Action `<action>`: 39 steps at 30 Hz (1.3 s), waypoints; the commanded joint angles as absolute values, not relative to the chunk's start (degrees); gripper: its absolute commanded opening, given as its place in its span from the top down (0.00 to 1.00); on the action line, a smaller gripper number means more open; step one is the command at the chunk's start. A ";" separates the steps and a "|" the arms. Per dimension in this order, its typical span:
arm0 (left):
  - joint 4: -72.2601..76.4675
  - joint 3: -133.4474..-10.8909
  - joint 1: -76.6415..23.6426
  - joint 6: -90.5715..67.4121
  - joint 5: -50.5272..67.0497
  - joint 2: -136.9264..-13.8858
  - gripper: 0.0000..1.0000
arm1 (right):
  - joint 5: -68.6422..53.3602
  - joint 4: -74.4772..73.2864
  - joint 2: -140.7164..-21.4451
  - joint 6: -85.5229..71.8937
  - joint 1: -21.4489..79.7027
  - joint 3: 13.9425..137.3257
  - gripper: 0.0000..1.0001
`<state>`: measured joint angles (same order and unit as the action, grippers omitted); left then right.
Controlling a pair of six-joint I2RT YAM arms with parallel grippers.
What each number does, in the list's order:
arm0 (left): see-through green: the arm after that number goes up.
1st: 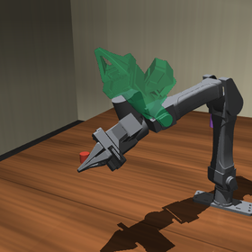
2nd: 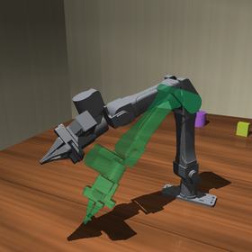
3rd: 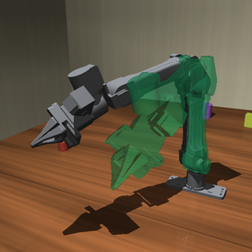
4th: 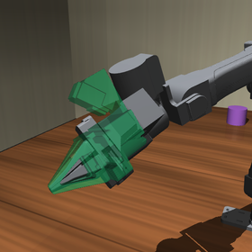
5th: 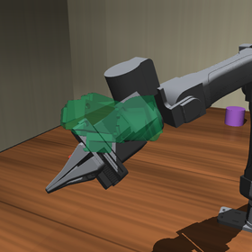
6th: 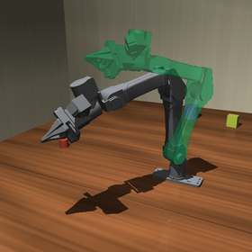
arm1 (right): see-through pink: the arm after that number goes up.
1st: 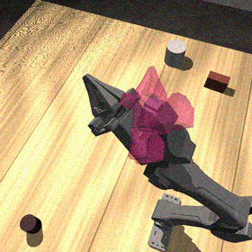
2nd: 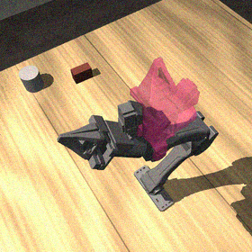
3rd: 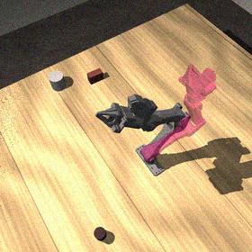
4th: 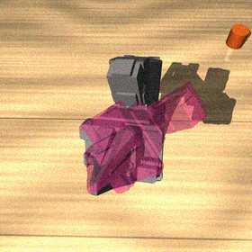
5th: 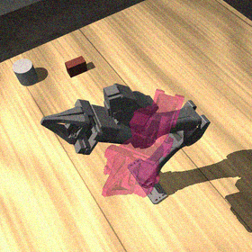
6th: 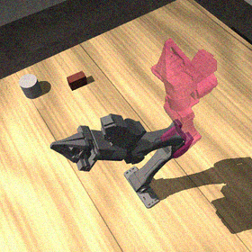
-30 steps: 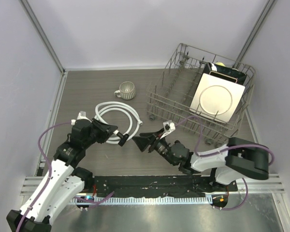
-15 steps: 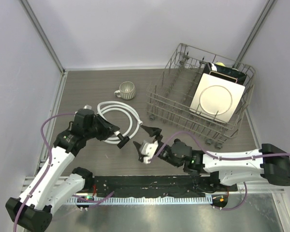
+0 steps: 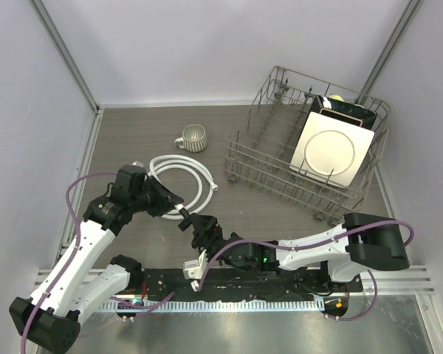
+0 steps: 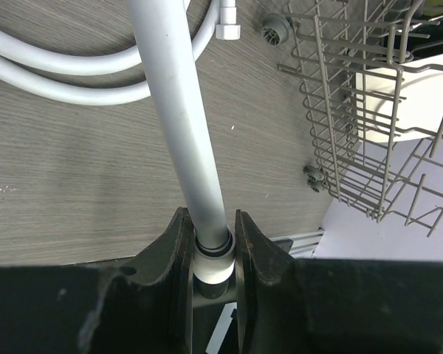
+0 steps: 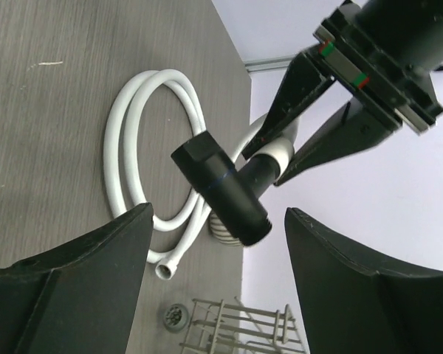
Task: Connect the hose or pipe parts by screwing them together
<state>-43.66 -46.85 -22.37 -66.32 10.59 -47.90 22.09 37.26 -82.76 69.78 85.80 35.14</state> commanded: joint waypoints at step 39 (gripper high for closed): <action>-21.61 -35.32 -22.24 -76.73 2.90 -26.98 1.00 | 38.59 86.05 -100.99 -22.16 78.13 35.07 0.61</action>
